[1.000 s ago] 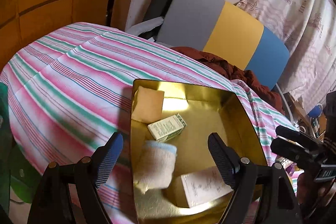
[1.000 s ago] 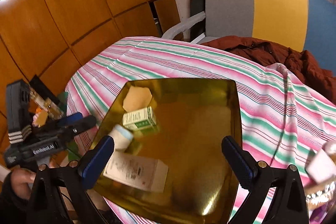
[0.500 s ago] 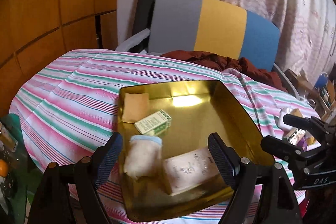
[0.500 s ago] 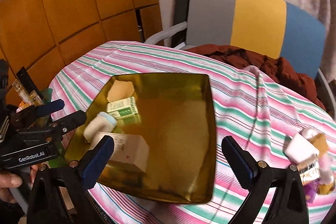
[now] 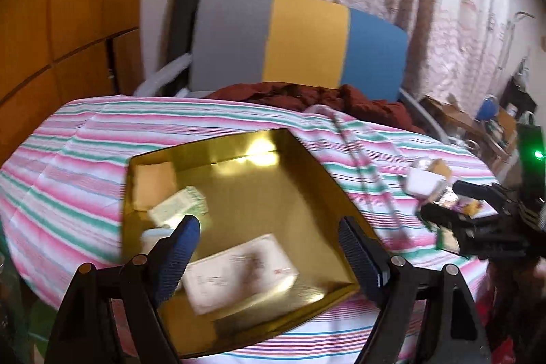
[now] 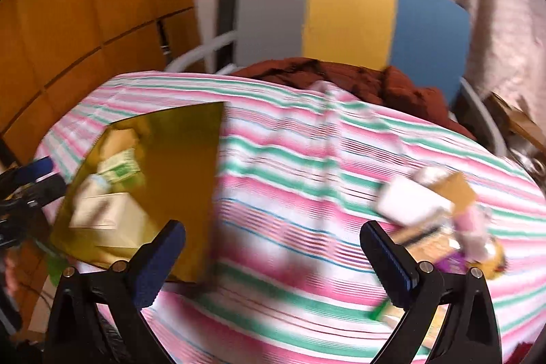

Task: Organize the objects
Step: 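Reach the left gripper to the pile and grasp the cracker packet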

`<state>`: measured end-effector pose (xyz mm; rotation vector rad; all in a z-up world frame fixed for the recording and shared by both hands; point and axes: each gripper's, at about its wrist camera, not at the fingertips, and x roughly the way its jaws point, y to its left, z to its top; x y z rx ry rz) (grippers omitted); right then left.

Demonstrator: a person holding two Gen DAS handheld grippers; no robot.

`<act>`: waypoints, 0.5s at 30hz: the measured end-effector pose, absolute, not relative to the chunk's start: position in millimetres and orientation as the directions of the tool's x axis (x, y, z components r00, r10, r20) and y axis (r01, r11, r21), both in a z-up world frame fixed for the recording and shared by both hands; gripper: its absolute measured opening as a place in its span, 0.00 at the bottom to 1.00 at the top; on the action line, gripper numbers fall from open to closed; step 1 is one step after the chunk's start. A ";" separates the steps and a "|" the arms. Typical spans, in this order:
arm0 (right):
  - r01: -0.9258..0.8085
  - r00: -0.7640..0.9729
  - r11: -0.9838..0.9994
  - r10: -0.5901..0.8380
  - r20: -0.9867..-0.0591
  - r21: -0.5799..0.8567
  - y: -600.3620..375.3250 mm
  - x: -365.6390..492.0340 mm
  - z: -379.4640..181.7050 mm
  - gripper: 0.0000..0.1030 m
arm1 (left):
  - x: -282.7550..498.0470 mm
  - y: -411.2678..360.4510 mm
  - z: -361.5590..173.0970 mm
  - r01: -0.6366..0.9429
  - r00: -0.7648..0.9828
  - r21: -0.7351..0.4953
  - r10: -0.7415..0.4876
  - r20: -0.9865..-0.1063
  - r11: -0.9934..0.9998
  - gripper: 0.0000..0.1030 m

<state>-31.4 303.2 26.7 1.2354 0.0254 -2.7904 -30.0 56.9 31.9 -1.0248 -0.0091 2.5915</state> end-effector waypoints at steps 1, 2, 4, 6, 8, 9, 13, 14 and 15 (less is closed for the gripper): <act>0.055 -0.671 -0.998 -0.052 -0.739 0.021 317.2 -29.4 26.9 1.00 | -29.0 61.8 31.6 -0.336 -0.672 -0.135 0.337 -0.660 -0.932 0.82; 0.014 -0.674 -1.000 -0.025 -0.738 0.021 333.8 -27.1 28.3 1.00 | -28.1 67.9 31.6 -0.353 -0.666 -0.133 0.349 -0.660 -0.926 0.82; -0.070 -0.679 -0.997 0.038 -0.734 0.013 368.0 -22.7 31.0 1.00 | -26.1 81.3 31.1 -0.388 -0.649 -0.131 0.372 -0.664 -0.912 0.82; -0.166 -0.681 -0.986 0.109 -0.724 0.008 404.3 -17.2 34.2 1.00 | -25.9 94.6 30.0 -0.418 -0.627 -0.137 0.395 -0.672 -0.898 0.82; -0.264 -0.679 -0.964 0.174 -0.713 0.017 440.1 -11.7 37.2 1.00 | -25.0 107.6 28.1 -0.441 -0.603 -0.146 0.412 -0.683 -0.886 0.82; -0.322 -0.677 -0.946 0.208 -0.706 0.029 460.6 -7.4 36.7 1.00 | -25.1 115.0 27.2 -0.454 -0.590 -0.145 0.418 -0.691 -0.879 0.82; -0.509 -0.649 -0.842 0.242 -0.722 0.176 526.7 10.6 20.4 1.00 | -22.8 158.4 23.0 -0.556 -0.520 -0.127 0.463 -0.718 -0.821 0.81; -0.545 -0.636 -0.799 0.197 -0.746 0.254 543.9 13.2 12.2 1.00 | -21.4 170.7 21.6 -0.584 -0.505 -0.117 0.472 -0.722 -0.804 0.81; -0.563 -0.642 -0.762 0.158 -0.751 0.321 555.8 15.5 6.8 1.00 | -19.7 181.3 20.2 -0.603 -0.495 -0.108 0.477 -0.726 -0.790 0.81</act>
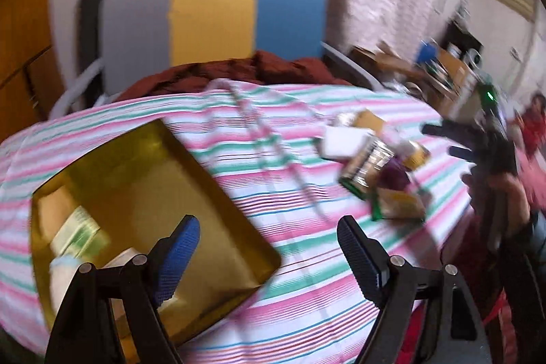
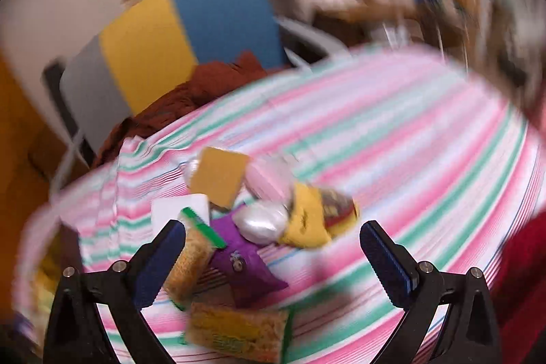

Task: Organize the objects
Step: 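Reach the left gripper to the pile and grasp the cracker packet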

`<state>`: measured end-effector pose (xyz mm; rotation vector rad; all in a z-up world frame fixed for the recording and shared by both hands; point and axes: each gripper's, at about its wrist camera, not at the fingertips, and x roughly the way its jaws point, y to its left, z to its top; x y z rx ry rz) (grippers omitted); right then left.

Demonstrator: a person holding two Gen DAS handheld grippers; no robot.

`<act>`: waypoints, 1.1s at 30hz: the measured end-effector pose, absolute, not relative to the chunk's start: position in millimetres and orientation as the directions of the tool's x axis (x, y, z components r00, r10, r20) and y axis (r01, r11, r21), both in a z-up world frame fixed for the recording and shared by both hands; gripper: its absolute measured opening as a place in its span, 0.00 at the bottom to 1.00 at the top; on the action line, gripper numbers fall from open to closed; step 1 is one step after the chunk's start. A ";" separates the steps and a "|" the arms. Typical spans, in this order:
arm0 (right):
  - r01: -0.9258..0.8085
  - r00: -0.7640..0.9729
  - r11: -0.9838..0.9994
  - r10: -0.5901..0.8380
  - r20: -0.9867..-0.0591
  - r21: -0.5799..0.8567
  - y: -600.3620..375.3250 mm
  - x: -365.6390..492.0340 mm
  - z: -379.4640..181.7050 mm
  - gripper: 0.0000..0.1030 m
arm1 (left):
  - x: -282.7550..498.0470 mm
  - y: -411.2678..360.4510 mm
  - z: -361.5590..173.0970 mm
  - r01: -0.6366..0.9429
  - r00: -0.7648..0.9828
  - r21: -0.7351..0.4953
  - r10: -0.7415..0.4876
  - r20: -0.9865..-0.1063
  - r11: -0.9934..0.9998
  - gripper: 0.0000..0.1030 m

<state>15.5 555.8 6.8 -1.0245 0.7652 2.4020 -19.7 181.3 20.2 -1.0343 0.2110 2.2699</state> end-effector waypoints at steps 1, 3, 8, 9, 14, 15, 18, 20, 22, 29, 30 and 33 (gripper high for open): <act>-0.574 -0.650 -0.730 0.129 -0.749 0.372 565.5 17.6 3.0 1.00 | -17.9 195.7 18.4 -0.629 -0.480 -0.100 0.487 -0.730 -0.771 0.81; -0.586 -0.652 -0.703 0.113 -0.750 0.403 573.5 21.0 -0.6 1.00 | -15.2 217.5 16.0 -0.669 -0.459 -0.088 0.503 -0.732 -0.738 0.81; -0.553 -0.660 -0.721 0.073 -0.748 0.418 568.1 16.7 -0.7 1.00 | -18.7 275.2 1.7 -0.746 -0.398 -0.060 0.516 -0.759 -0.663 0.82; -0.544 -0.660 -0.729 0.067 -0.748 0.415 562.7 15.9 0.4 1.00 | -20.7 285.5 -2.4 -0.757 -0.384 -0.057 0.514 -0.767 -0.651 0.81; -0.514 -0.667 -0.757 0.056 -0.743 0.404 553.8 13.6 1.3 1.00 | -32.6 329.4 -20.9 -0.800 -0.326 -0.051 0.506 -0.799 -0.598 0.81; -0.511 -0.669 -0.758 0.055 -0.741 0.404 553.5 13.6 1.2 1.00 | -35.1 338.0 -24.3 -0.808 -0.319 -0.050 0.506 -0.801 -0.587 0.81; -0.508 -0.665 -0.760 0.046 -0.746 0.406 553.1 11.1 -0.9 1.00 | -44.6 360.4 -32.9 -0.822 -0.304 -0.045 0.506 -0.807 -0.567 0.81; -0.507 -0.662 -0.760 0.041 -0.748 0.407 553.5 9.5 -2.4 1.00 | -48.6 372.4 -36.7 -0.834 -0.301 -0.034 0.506 -0.808 -0.551 0.80; -0.504 -0.666 -0.759 0.038 -0.745 0.412 553.6 9.2 -2.6 1.00 | -53.1 385.1 -41.7 -0.851 -0.287 -0.032 0.514 -0.808 -0.525 0.80; -0.501 -0.671 -0.753 0.028 -0.741 0.426 555.6 7.2 -4.0 1.00 | -57.9 411.1 -59.4 -0.877 -0.254 -0.023 0.506 -0.824 -0.479 0.73; -0.500 -0.672 -0.754 0.028 -0.740 0.426 555.4 7.1 -4.0 1.00 | -59.2 412.9 -62.9 -0.876 -0.251 -0.026 0.501 -0.828 -0.481 0.70; -0.499 -0.672 -0.756 0.031 -0.740 0.423 554.7 6.7 -3.8 1.00 | -61.8 416.5 -72.8 -0.869 -0.242 -0.037 0.489 -0.838 -0.493 0.64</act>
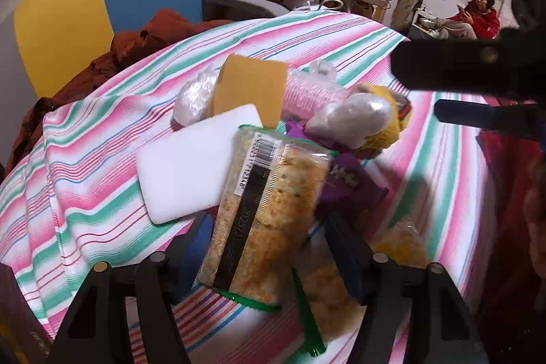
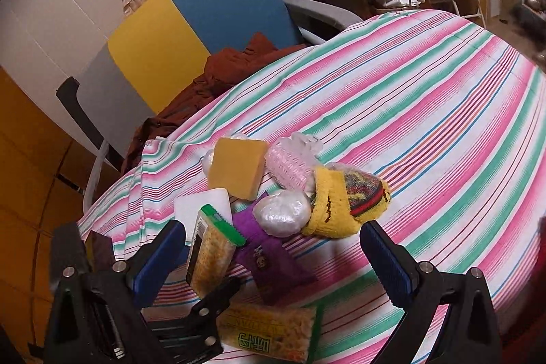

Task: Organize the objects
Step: 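Reach the left gripper to the pile and grasp the cracker packet, then lift the cracker packet with the left gripper and hold it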

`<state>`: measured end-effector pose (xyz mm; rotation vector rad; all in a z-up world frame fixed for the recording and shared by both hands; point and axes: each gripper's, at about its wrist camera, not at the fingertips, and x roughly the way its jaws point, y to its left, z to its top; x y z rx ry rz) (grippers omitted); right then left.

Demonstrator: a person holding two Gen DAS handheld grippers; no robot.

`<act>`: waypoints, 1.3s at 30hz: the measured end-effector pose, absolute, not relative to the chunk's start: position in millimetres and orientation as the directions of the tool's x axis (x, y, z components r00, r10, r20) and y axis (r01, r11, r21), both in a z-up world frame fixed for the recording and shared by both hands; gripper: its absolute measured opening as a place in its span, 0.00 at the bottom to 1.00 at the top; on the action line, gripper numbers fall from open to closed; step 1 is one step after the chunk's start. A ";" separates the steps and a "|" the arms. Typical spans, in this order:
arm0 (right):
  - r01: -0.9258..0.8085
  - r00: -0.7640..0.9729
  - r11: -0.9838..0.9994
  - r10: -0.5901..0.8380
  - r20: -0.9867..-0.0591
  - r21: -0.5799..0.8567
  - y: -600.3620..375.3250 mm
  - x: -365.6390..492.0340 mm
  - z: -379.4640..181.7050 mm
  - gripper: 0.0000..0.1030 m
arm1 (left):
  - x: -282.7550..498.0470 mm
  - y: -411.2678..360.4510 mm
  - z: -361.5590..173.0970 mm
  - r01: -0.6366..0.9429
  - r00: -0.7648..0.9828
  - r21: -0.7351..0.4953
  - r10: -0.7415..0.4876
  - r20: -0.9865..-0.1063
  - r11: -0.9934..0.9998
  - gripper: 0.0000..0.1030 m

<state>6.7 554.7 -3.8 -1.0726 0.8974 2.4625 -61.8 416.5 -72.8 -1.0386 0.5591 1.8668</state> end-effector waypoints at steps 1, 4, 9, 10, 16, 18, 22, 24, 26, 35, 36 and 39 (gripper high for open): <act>-0.500 -0.671 -0.756 0.030 -0.740 0.422 554.5 6.5 -4.1 1.00 | -61.9 417.0 -74.1 -0.869 -0.245 -0.035 0.488 -0.838 -0.494 0.57; -0.500 -0.668 -0.757 0.028 -0.744 0.420 554.2 4.9 -5.0 1.00 | -63.4 415.8 -76.7 -0.867 -0.229 -0.057 0.497 -0.837 -0.495 0.54; -0.500 -0.664 -0.764 0.037 -0.747 0.407 553.2 4.1 -4.8 1.00 | -60.8 412.2 -75.3 -0.867 -0.230 -0.063 0.510 -0.829 -0.494 0.52; -0.502 -0.663 -0.764 0.038 -0.747 0.406 553.4 4.1 -5.0 1.00 | -59.1 409.1 -74.3 -0.866 -0.228 -0.070 0.516 -0.826 -0.496 0.52; -0.508 -0.663 -0.760 0.045 -0.747 0.406 554.9 4.1 -4.9 1.00 | -49.5 382.5 -70.8 -0.842 -0.228 -0.108 0.529 -0.817 -0.529 0.51; -0.509 -0.661 -0.760 0.046 -0.749 0.403 554.7 3.7 -5.2 1.00 | -47.8 370.3 -69.3 -0.823 -0.227 -0.128 0.526 -0.820 -0.554 0.51; -0.515 -0.662 -0.757 0.052 -0.748 0.403 555.6 5.2 -5.2 1.00 | -44.3 341.0 -63.2 -0.789 -0.228 -0.162 0.527 -0.819 -0.593 0.51; -0.518 -0.661 -0.756 0.055 -0.748 0.401 556.1 5.4 -5.2 1.00 | -43.2 328.9 -61.6 -0.768 -0.226 -0.174 0.516 -0.826 -0.616 0.51; -0.521 -0.660 -0.755 0.059 -0.749 0.400 556.2 5.3 -5.1 1.00 | -40.0 314.2 -60.6 -0.747 -0.228 -0.182 0.503 -0.834 -0.640 0.51; -0.535 -0.652 -0.757 0.086 -0.754 0.376 556.0 5.3 -4.4 1.00 | -32.9 313.5 -74.0 -0.747 -0.291 -0.079 0.432 -0.854 -0.660 0.49; -0.536 -0.650 -0.757 0.087 -0.755 0.374 556.0 5.3 -4.7 1.00 | -34.0 317.7 -77.2 -0.747 -0.298 -0.065 0.421 -0.857 -0.661 0.48; -0.539 -0.645 -0.759 0.094 -0.758 0.365 556.0 5.1 -5.0 1.00 | -37.0 328.3 -83.4 -0.753 -0.319 -0.042 0.419 -0.850 -0.657 0.47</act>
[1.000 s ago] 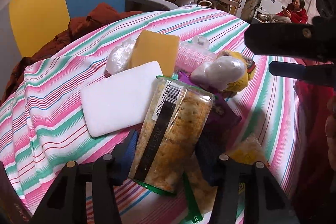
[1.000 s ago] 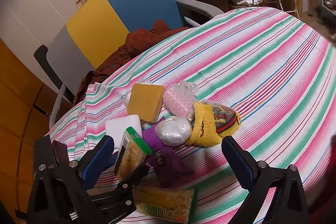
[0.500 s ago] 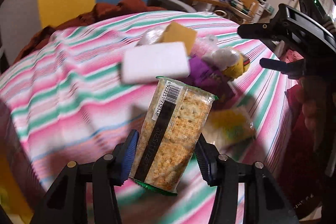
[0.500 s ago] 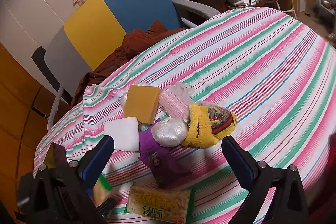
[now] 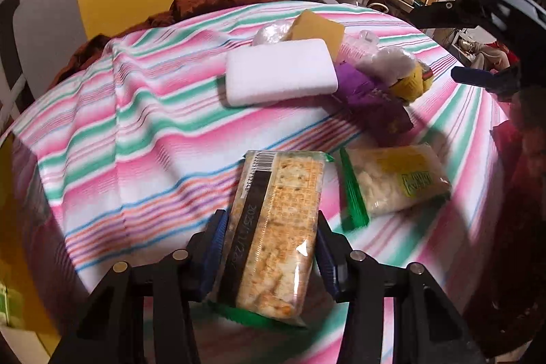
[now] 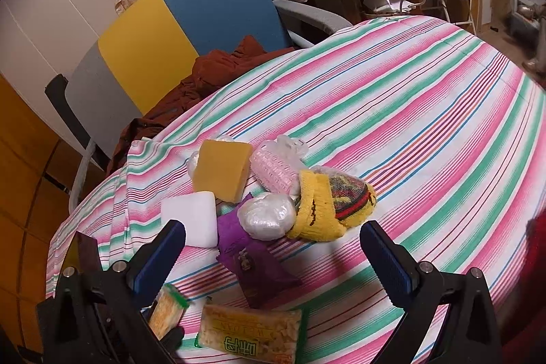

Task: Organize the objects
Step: 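Lift the cracker packet with the left gripper and hold it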

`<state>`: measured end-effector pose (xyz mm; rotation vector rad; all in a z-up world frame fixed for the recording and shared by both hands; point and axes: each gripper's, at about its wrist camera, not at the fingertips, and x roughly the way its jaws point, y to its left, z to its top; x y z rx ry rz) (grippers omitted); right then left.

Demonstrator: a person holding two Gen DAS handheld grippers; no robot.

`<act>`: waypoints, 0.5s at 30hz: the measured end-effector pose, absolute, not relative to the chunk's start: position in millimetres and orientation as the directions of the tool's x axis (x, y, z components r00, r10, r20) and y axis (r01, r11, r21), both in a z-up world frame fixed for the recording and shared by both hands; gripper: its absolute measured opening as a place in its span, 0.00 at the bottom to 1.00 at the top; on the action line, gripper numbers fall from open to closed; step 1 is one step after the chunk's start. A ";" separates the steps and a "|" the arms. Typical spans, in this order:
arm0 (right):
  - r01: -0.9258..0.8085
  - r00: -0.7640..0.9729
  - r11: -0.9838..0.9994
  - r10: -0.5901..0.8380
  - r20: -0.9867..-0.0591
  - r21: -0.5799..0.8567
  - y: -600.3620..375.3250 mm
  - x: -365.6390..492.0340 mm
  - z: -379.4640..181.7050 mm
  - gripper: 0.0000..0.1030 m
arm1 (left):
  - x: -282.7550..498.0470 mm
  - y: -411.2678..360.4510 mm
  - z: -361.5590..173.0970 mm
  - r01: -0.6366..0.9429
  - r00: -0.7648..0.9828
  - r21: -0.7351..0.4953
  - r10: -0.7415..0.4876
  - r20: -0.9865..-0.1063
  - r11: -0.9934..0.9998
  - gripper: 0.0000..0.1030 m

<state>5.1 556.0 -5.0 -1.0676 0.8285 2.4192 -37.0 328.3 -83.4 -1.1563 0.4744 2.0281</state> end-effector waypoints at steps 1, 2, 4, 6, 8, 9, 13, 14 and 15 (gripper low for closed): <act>-0.538 -0.644 -0.761 0.093 -0.759 0.363 555.8 4.8 -5.2 1.00 | -37.0 332.2 -84.7 -0.756 -0.331 -0.026 0.416 -0.847 -0.654 0.47; -0.538 -0.643 -0.761 0.093 -0.760 0.362 555.5 4.6 -5.5 1.00 | -37.3 334.6 -85.5 -0.759 -0.336 -0.020 0.418 -0.844 -0.650 0.47; -0.540 -0.639 -0.762 0.096 -0.763 0.357 555.3 4.0 -5.7 1.00 | -37.4 336.3 -86.0 -0.758 -0.339 -0.022 0.423 -0.841 -0.652 0.47; -0.543 -0.641 -0.761 0.101 -0.761 0.356 555.6 4.5 -5.3 1.00 | -38.7 337.6 -87.2 -0.760 -0.341 -0.022 0.427 -0.837 -0.649 0.47; -0.547 -0.640 -0.759 0.106 -0.761 0.354 556.0 4.5 -5.3 1.00 | -39.8 339.2 -87.8 -0.760 -0.346 -0.020 0.430 -0.834 -0.649 0.48; -0.548 -0.640 -0.757 0.106 -0.761 0.355 556.2 4.5 -5.3 1.00 | -40.0 340.8 -87.7 -0.761 -0.347 -0.018 0.430 -0.834 -0.648 0.48; -0.551 -0.640 -0.757 0.113 -0.760 0.351 556.3 4.9 -4.9 1.00 | -41.0 344.1 -88.4 -0.758 -0.353 -0.015 0.431 -0.830 -0.651 0.49; -0.552 -0.639 -0.757 0.115 -0.761 0.349 556.1 4.9 -5.1 1.00 | -40.2 344.2 -88.5 -0.760 -0.357 -0.010 0.432 -0.828 -0.649 0.49; -0.553 -0.638 -0.757 0.116 -0.761 0.348 556.2 4.7 -5.1 1.00 | -39.5 343.7 -88.6 -0.762 -0.359 -0.010 0.435 -0.826 -0.647 0.48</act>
